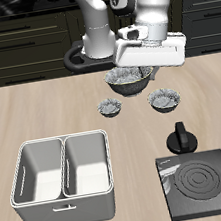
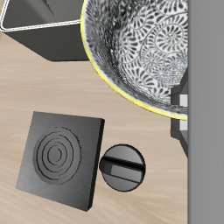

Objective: Turn off the flat stove and place the largest bowl on it

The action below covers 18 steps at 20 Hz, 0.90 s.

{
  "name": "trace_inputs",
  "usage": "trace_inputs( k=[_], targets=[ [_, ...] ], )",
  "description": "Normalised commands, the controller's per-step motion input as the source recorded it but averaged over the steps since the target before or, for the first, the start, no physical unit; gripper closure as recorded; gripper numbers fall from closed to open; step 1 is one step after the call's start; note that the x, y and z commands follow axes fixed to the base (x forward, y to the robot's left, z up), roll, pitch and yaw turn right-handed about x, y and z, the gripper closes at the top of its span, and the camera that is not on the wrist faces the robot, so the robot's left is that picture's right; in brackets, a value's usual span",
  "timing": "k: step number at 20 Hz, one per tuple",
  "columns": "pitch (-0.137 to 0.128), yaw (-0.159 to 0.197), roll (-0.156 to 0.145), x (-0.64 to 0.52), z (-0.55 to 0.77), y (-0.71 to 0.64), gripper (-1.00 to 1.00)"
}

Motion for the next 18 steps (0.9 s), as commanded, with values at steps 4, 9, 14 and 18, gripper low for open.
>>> trace_inputs(
  k=[4, 9, 14, 18],
  targets=[
    [0.013, -0.004, 0.009, 0.23, 0.04, 0.15, 1.0],
    [-0.002, 0.019, 0.021, 0.28, 0.07, 0.25, 1.0],
    [0.005, 0.01, 0.039, 0.2, 0.01, 0.26, 1.0],
    [-0.022, 0.038, 0.024, 0.15, 0.04, 0.26, 1.0]
  ],
)
